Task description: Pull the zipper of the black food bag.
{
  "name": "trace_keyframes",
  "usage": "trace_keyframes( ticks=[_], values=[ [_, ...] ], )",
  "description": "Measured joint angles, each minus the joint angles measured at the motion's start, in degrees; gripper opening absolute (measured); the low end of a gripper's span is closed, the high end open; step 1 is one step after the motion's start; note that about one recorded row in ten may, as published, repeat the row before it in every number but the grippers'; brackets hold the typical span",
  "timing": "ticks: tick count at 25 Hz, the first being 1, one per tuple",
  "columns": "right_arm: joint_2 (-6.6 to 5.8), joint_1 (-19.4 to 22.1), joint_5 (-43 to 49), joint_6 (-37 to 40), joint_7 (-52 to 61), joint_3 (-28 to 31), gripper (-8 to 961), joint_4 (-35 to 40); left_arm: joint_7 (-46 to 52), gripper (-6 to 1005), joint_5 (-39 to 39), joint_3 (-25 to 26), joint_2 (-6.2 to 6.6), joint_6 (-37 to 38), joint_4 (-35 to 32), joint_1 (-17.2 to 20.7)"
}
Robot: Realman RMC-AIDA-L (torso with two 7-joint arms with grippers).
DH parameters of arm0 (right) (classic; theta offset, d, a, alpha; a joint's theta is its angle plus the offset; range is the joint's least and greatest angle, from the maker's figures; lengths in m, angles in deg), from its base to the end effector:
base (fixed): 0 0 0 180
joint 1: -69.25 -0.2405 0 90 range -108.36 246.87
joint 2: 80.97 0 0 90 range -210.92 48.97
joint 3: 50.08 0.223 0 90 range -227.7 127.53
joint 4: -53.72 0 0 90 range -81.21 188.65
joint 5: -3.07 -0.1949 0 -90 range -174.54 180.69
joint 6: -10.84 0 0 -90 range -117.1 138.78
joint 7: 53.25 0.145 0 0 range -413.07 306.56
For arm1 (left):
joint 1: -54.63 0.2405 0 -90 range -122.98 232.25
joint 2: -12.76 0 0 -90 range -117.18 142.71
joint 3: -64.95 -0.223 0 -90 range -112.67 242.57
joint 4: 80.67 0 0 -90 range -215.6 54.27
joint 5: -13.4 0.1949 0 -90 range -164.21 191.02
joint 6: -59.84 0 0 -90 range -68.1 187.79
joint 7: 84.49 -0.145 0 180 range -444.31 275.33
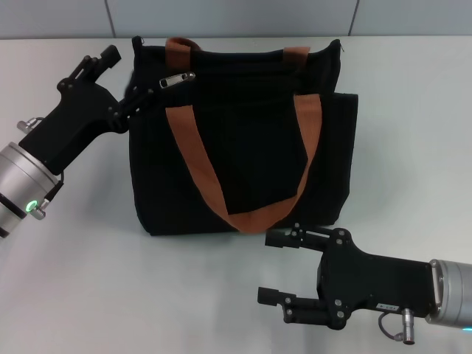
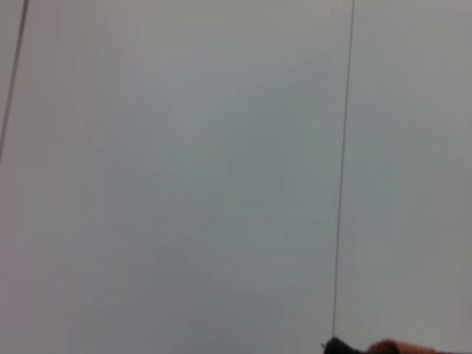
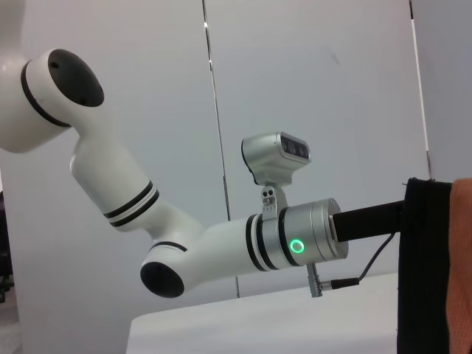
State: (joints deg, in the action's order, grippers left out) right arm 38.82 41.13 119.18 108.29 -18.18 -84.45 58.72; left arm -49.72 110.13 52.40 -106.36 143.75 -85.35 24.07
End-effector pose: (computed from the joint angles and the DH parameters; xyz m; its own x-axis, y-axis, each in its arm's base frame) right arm 0.2225 0.2092 -0.0576 0.7098 -0.0817 -0.6997 -0.1874 -0.9794 -0.0758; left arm -0.2424 0.3055 0.0024 0.5910 -0.0521 0.8050 0.6121 -0.6210 -0.4896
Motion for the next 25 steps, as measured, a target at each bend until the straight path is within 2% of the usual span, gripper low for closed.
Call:
trace_keyframes(
  ticks=[11,17,22,25],
  values=[
    [0.0,0.0,0.0,-0.06,-1.17,0.49,739,-0.61,-1.62,824,-0.34,-0.03,0.07,3.05,2.43,0.99],
    [0.0,-0.06,0.0,-1.13,-1.2,0.69,738,-0.96,-1.71,620,0.03,-2.02,0.25,3.62,1.98,1.55],
    [0.0,-0.53,0.0,-2.53,-1.22,0.71,738,-1.9,-1.73,369,-0.35,-1.71,0.22,3.96,2.2,1.81],
    [0.0,-0.53,0.0,-2.78,-1.23,0.71,737,-2.0,-1.73,283,-0.34,-1.69,0.22,3.76,2.07,1.9]
  ],
)
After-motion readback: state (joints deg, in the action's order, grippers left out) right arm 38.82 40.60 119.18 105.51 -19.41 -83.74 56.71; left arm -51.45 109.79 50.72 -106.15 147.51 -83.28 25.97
